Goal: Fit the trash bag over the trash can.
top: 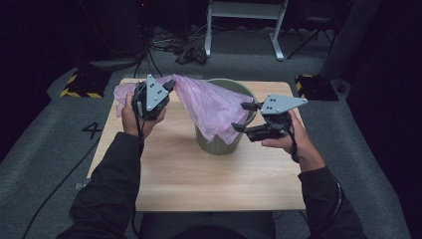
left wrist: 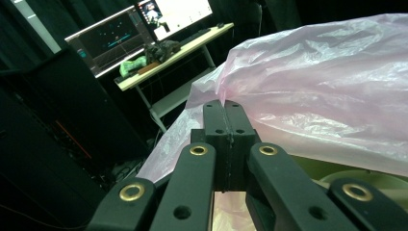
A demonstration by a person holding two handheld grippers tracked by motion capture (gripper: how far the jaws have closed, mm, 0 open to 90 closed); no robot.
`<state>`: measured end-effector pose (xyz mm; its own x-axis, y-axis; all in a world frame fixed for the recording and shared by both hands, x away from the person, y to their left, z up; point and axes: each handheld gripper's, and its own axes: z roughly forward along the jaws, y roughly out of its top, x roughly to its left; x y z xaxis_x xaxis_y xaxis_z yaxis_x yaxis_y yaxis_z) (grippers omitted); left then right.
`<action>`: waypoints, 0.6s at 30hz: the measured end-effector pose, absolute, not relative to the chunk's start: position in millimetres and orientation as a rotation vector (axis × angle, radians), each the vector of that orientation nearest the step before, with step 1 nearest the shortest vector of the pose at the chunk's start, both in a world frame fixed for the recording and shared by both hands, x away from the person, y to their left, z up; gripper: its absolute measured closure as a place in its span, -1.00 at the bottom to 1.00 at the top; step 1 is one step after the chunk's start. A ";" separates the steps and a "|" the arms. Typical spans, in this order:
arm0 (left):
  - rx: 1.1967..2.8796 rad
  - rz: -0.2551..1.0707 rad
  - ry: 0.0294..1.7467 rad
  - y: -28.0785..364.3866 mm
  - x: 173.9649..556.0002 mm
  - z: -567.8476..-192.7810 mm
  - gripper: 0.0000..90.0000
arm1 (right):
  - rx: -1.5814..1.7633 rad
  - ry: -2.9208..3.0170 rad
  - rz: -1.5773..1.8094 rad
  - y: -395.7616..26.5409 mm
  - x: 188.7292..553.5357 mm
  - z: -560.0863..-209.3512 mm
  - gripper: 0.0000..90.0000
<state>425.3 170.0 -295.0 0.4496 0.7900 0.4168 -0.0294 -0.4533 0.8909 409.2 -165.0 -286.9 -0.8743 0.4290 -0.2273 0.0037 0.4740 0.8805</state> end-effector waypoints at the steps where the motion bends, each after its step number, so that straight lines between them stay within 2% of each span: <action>1: 1.783 1.118 0.653 169.8 425.5 -295.7 1.00 | 0.367 2.325 1.355 -160.9 412.2 -288.6 -0.32; 10: 1.786 1.154 0.669 162.3 426.7 -299.0 1.00 | 0.520 2.459 1.151 -136.1 450.0 -300.4 -0.21; 13: 1.791 1.174 0.657 157.6 425.5 -298.9 1.00 | 0.532 2.492 1.075 -128.5 457.1 -302.0 -0.09; 15: 1.794 1.179 0.658 155.1 425.1 -298.7 1.00 | 0.528 2.519 1.033 -122.8 461.2 -302.2 0.05; 18: 1.793 1.164 0.650 154.0 424.6 -299.1 1.00 | 0.531 2.542 0.994 -115.6 465.4 -301.8 0.12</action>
